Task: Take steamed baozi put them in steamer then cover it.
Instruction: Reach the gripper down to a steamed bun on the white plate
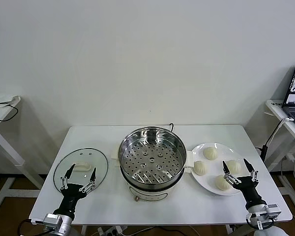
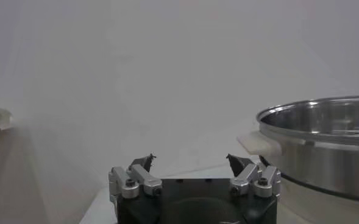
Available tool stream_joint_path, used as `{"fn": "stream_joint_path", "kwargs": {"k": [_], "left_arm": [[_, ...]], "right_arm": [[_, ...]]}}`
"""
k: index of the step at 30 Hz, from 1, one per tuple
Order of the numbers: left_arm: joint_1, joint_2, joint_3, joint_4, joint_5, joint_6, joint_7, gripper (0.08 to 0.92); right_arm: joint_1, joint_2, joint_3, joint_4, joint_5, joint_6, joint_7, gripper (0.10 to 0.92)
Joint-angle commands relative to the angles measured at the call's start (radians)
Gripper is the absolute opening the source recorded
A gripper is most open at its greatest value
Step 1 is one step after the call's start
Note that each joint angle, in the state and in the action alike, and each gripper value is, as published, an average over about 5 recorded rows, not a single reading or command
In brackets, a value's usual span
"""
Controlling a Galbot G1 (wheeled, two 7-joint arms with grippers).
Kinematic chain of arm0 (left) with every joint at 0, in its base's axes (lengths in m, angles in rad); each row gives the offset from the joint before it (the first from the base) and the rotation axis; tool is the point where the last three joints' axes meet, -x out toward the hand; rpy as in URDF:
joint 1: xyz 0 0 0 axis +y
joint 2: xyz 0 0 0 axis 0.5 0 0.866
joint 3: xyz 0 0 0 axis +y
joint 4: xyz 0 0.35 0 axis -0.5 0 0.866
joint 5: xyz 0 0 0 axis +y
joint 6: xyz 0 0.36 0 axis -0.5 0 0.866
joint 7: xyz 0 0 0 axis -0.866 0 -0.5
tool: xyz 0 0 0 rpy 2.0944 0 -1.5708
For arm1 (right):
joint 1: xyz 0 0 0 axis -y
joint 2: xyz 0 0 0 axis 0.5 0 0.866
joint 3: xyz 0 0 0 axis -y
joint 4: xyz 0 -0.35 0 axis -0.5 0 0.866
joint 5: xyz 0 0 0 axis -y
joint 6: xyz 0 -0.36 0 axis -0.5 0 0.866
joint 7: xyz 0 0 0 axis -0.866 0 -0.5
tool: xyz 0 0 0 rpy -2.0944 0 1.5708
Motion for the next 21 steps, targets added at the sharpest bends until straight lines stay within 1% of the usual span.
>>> {"fn": "stream_joint_path", "kwargs": {"k": [1,7,11,17,21], "left_arm": [[-0.001,0.0,0.0,0.002,0.002,-0.001,0.001,0.823],[-0.002,0.003,-0.004,0.003,0.002,-0.004,0.003,0.823],[-0.001,0.006,-0.003,0.004,0.001,-0.009,0.005,0.823],[0.003,0.01,-0.004,-0.009,0.001,-0.013,0.006,0.823],[0.005,0.011,-0.002,-0.018,0.001,-0.014,0.006,0.823]], "right_arm": [[0.002,-0.001,-0.001,-0.001,-0.002,-0.001,0.0,0.823],[0.047,-0.033,-0.005,-0.015,-0.032,-0.021,0.006,0.823],[0.107,-0.085,-0.009,-0.022,-0.097,-0.056,0.019,0.823],[0.217,-0.227,-0.064,-0.05,-0.263,-0.136,0.028,0.823],[0.294,-0.368,-0.132,-0.099,-0.357,-0.207,-0.015,0.823]]}}
